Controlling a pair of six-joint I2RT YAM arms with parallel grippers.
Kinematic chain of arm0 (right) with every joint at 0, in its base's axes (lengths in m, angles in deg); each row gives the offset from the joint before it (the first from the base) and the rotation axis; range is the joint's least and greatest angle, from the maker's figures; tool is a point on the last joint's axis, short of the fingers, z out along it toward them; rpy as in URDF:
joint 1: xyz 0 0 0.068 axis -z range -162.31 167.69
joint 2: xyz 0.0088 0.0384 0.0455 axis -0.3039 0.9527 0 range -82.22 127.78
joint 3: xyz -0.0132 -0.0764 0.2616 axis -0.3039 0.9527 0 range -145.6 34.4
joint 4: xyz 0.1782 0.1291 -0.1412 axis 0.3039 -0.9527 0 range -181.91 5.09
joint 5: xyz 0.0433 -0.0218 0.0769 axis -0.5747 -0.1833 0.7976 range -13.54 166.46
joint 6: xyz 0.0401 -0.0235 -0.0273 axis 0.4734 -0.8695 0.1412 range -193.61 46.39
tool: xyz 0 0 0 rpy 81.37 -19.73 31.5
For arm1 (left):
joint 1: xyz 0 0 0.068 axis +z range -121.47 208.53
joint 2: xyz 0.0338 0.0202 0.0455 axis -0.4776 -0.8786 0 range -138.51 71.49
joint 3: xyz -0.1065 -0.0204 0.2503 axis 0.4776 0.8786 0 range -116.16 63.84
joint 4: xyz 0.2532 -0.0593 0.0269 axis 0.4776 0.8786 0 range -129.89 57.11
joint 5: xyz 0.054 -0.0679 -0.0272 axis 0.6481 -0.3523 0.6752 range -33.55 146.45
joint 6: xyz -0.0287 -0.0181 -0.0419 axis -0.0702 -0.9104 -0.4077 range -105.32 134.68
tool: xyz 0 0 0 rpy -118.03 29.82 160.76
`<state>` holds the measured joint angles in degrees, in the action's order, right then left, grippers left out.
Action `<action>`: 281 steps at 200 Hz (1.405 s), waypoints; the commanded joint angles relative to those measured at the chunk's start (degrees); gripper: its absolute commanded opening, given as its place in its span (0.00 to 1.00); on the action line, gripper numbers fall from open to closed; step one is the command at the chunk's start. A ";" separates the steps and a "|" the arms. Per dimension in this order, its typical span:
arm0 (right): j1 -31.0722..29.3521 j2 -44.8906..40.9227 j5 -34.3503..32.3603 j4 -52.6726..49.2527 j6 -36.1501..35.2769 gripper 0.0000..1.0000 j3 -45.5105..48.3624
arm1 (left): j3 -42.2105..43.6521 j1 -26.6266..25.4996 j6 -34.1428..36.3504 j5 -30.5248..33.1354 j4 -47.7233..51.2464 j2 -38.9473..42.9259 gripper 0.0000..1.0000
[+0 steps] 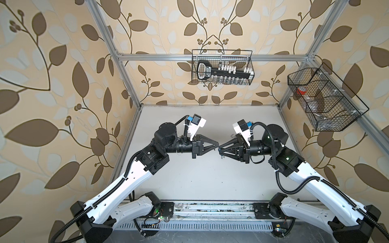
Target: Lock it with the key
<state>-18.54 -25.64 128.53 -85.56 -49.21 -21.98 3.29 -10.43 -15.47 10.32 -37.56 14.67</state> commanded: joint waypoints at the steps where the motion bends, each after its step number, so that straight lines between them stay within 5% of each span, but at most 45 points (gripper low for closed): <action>1: 0.14 -0.43 0.85 0.83 -0.95 0.00 -1.11 | -0.84 0.06 0.55 -0.29 -0.98 0.22 0.00; 10: 0.14 -0.44 0.72 0.65 -1.63 0.03 -0.98 | -1.13 0.04 0.67 0.11 -0.51 0.14 0.00; 32: 0.17 -1.48 -2.19 0.95 -2.95 0.49 -0.30 | -1.28 0.10 0.50 1.52 -0.05 0.51 0.00; 58: 0.11 -4.77 -7.98 5.62 -2.40 0.61 2.95 | -0.03 0.08 -1.10 5.10 -1.25 2.01 0.00; 89: 0.17 -6.68 -14.17 7.22 -1.29 0.56 5.94 | 1.61 0.09 -4.02 4.92 -5.05 2.71 0.00; 204: 0.05 -2.10 -9.74 5.84 -0.23 0.41 5.75 | 2.73 0.11 -6.67 2.89 -9.07 1.93 0.00; 281: 0.05 -4.24 -9.59 11.27 0.73 0.49 8.45 | 3.50 0.11 -7.89 3.51 -10.39 2.50 0.00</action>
<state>-18.54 -29.53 118.48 -77.14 -48.75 -14.90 6.63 -10.43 -22.25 14.87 -43.27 16.15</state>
